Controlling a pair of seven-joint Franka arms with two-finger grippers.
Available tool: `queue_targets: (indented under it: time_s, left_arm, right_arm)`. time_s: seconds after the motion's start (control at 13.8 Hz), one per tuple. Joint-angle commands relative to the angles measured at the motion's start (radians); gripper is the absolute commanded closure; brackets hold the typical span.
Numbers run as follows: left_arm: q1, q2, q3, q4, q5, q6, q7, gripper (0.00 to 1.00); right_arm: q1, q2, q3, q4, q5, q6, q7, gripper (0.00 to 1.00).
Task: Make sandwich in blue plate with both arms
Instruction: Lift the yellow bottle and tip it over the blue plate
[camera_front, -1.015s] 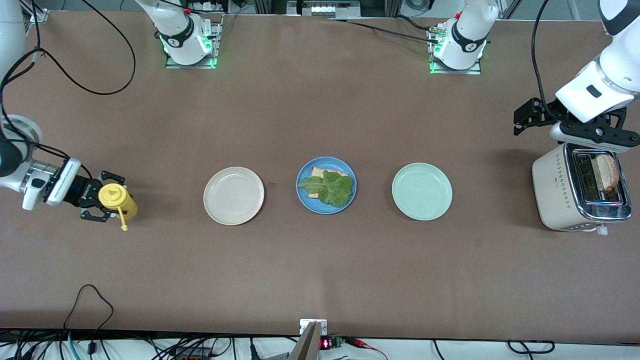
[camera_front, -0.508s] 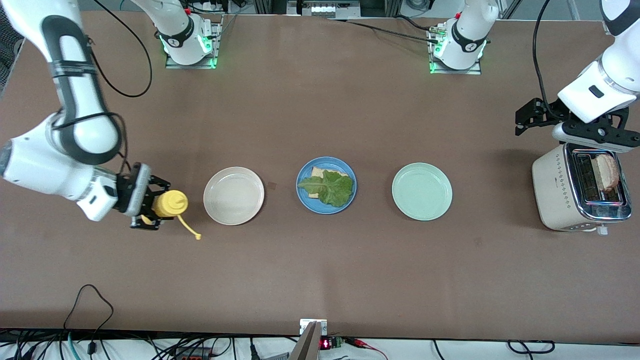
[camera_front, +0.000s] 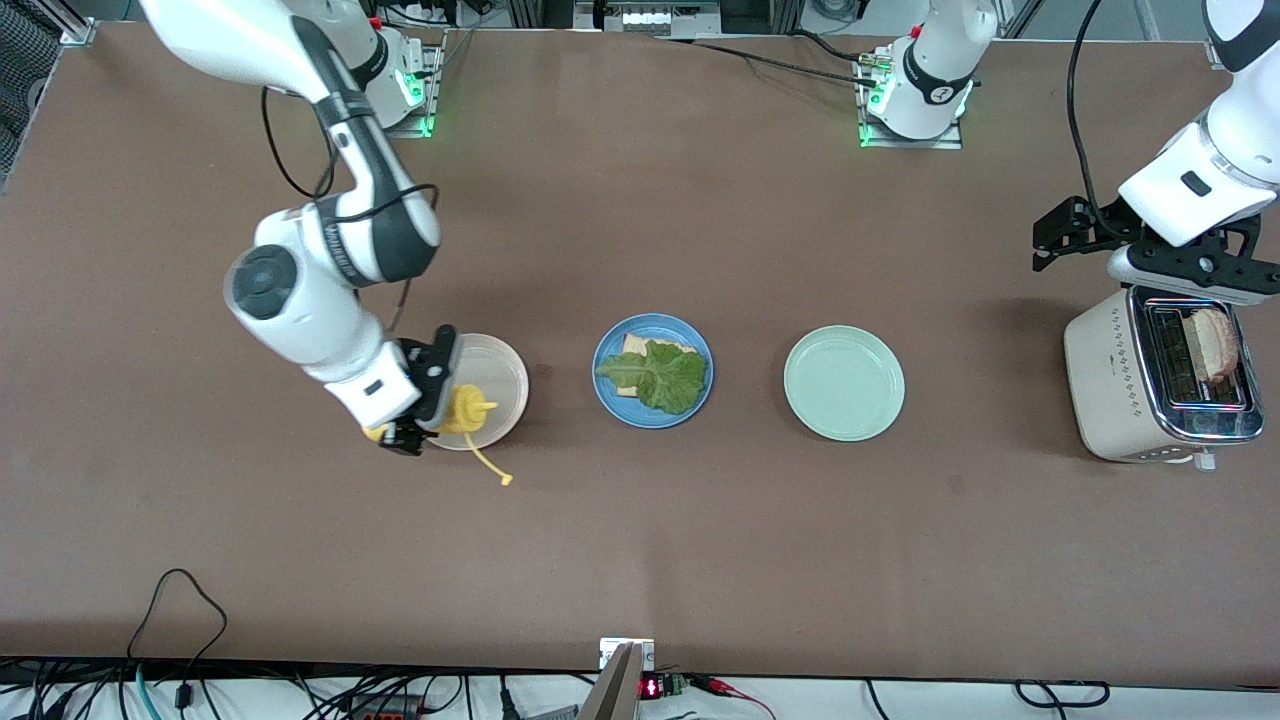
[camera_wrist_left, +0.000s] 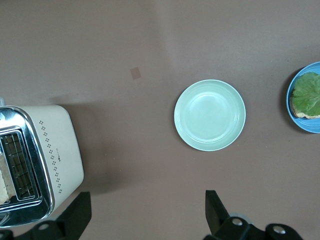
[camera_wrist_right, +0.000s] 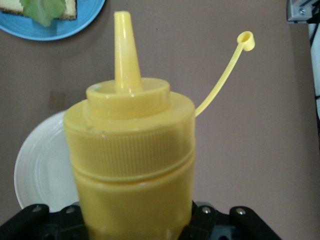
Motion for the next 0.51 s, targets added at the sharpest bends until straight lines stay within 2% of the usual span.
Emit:
queue_targets:
  time_s: [0.0,0.22,0.44]
  left_arm:
    - [0.004,0.010,-0.004,0.028,-0.023,-0.022,0.008,0.00]
    - [0.004,0.010,-0.006,0.029,-0.021,-0.022,0.008,0.00]
    - [0.004,0.010,-0.006,0.029,-0.023,-0.020,0.008,0.00]
  right_arm:
    - [0.110,0.062,-0.066,0.057,-0.078,-0.006,0.116,1.00]
    - [0.290,0.154,-0.203,0.113,-0.083,-0.010,0.165,1.00]
    - [0.414,0.212,-0.282,0.145,-0.092,-0.021,0.192,1.00]
